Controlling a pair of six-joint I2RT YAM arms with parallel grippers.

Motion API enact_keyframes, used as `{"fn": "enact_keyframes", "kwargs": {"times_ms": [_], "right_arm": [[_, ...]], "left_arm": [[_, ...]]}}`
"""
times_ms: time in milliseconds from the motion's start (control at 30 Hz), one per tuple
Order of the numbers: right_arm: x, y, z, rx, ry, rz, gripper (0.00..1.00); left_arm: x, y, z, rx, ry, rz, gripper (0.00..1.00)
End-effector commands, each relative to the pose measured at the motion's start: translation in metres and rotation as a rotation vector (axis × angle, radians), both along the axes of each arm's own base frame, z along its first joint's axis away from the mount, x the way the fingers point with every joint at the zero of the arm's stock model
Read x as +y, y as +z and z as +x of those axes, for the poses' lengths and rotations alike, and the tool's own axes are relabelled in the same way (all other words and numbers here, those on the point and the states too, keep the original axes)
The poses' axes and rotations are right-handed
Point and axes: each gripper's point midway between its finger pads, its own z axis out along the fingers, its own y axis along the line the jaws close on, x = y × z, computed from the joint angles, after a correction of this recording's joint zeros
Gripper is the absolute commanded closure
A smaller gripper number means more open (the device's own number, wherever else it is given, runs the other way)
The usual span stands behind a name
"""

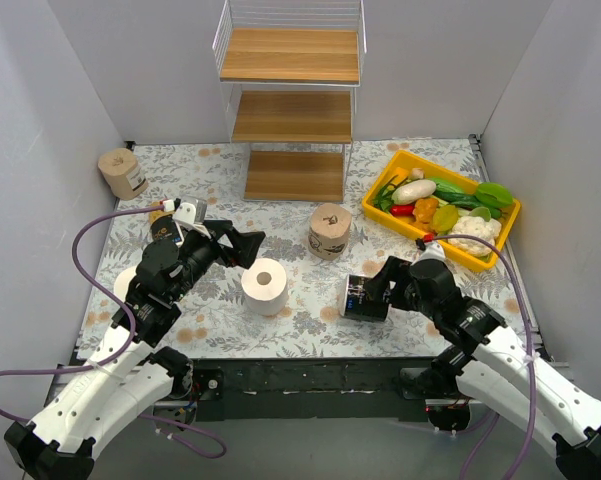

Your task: Place and organize the paper towels onto the shelf

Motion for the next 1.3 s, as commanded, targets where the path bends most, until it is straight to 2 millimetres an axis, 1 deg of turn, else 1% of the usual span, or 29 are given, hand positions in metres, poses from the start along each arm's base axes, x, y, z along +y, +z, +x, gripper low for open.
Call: {"fn": "enact_keyframes", "kwargs": {"times_ms": [0,33,133,267,367,433,500,533,600,733,833,867,933,1033,1167,1233,1267], "right_arm": [[0.036,0.043,0.008,-0.122,0.177,0.086,0.19],[0.037,0.041,0.007,-0.121,0.187,0.082,0.2],[0.034,0.026,0.005,-0.085,0.198,0.039,0.2],[0.032,0.008,-0.006,-0.048,0.237,0.015,0.11],[0.028,0.003,-0.013,-0.053,0.252,0.016,0.09],[0.028,0.002,-0.014,-0.069,0.257,0.026,0.08],[0.032,-0.001,-0.017,-0.072,0.282,0.042,0.08],[0.039,0.001,-0.021,-0.076,0.324,0.074,0.08],[0.042,-0.008,-0.024,-0.045,0.344,0.07,0.07],[0.047,-0.01,-0.023,-0.063,0.372,0.082,0.07],[0.046,-0.014,-0.022,-0.07,0.384,0.085,0.07],[0.048,-0.012,-0.021,-0.088,0.392,0.097,0.07],[0.051,-0.013,-0.024,-0.104,0.417,0.121,0.08],[0.055,-0.007,-0.024,-0.16,0.439,0.156,0.11],[0.051,-0.012,-0.024,-0.186,0.429,0.153,0.19],[0.051,-0.013,-0.024,-0.198,0.436,0.151,0.22],[0.051,-0.015,-0.024,-0.201,0.438,0.148,0.26]], "left_arm": [[-0.001,0.001,-0.002,-0.009,-0.01,0.007,0.02],[-0.001,0.001,-0.002,-0.008,-0.01,0.008,0.02],[-0.001,0.001,-0.002,-0.009,-0.01,0.007,0.02],[-0.002,0.001,-0.002,-0.009,-0.015,0.007,0.02],[-0.003,-0.002,-0.001,0.0,-0.018,0.011,0.02],[-0.004,-0.003,-0.001,0.004,-0.024,0.013,0.02],[-0.006,-0.004,0.0,0.01,-0.03,0.015,0.02],[-0.006,-0.005,0.0,0.013,-0.03,0.015,0.02],[-0.008,-0.008,0.001,0.022,-0.035,0.018,0.02],[-0.01,-0.012,-0.001,0.035,-0.05,0.025,0.02],[-0.008,-0.015,0.002,0.04,-0.03,0.034,0.02],[-0.007,-0.017,0.004,0.044,-0.026,0.038,0.02],[-0.009,-0.02,0.005,0.055,-0.027,0.043,0.02],[-0.012,-0.024,0.007,0.072,-0.038,0.043,0.02],[-0.013,-0.028,0.011,0.087,-0.028,0.051,0.02],[-0.013,-0.029,0.011,0.089,-0.03,0.052,0.02],[-0.013,-0.03,0.011,0.092,-0.03,0.052,0.02]]}}
